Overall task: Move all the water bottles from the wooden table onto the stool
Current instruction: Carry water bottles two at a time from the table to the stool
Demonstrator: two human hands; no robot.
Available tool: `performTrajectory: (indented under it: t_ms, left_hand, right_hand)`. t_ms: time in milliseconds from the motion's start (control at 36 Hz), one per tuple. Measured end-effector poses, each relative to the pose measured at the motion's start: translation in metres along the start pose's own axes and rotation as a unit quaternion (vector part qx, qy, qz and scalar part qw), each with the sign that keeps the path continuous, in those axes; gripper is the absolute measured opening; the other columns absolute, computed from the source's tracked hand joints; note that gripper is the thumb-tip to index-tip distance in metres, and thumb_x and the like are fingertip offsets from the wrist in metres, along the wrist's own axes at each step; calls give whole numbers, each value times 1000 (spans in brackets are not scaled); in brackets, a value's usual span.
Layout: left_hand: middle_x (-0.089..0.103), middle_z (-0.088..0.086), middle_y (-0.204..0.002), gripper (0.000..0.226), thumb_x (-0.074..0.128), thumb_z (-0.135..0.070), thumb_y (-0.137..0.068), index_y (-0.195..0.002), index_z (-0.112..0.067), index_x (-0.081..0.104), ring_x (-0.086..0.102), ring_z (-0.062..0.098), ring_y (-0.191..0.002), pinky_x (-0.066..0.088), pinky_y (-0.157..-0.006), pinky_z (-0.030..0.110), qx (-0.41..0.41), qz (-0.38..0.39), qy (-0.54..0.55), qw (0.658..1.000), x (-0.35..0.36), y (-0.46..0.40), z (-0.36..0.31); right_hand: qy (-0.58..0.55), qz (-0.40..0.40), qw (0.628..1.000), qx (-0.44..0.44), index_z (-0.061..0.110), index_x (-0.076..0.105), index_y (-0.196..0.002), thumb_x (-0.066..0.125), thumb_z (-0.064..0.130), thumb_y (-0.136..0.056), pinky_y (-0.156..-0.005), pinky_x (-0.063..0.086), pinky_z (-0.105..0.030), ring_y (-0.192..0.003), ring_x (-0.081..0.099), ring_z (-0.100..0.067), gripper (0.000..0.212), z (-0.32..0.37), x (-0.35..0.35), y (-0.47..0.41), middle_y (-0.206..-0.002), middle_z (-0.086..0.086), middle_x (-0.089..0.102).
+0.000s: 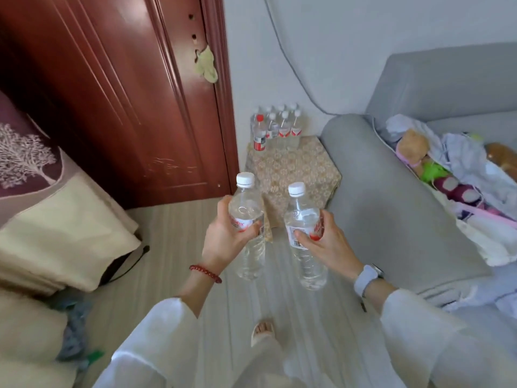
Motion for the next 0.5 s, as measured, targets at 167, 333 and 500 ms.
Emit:
performTrajectory:
  t_ms: [167,333,500]
  left_hand:
    - [61,-22,-92,63,75,-48,-63,-109,-43,31,60,-3,-82,44,-66,11,-12,43,32,998,33,-134,-2]
    - [64,-11,-102,73,77,-49,-61,-117,-32,34,63,10,-89,52,-76,30,-41,82,34,995,77,-247,12]
    - [63,-8,-100,75,78,-50,-61,-118,-29,33,63,16,-87,54,-75,41,-63,78,0,995,130,-352,38]
  right_hand:
    - [-28,-1,1000,7,25,34,-121,70,43,-74,-79,42,-22,-96,57,-10,62,-2,-17,-133,-106,10,56]
    - [-65,25,997,37,37,33,-113,72,53,-63,-77,47,-20,-95,58,-4,66,-22,-22,-253,-103,20,55]
    - [-28,62,997,25,34,30,-112,74,47,-66,-78,49,-30,-96,55,-14,65,-59,-16,-381,-104,14,50]
Point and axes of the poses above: each hand's wrist, its own y-axis away from the middle knuckle, its own x-axis out of the palm, z = x × y, the point moved 6 cm from there along -y, towards the middle knuckle
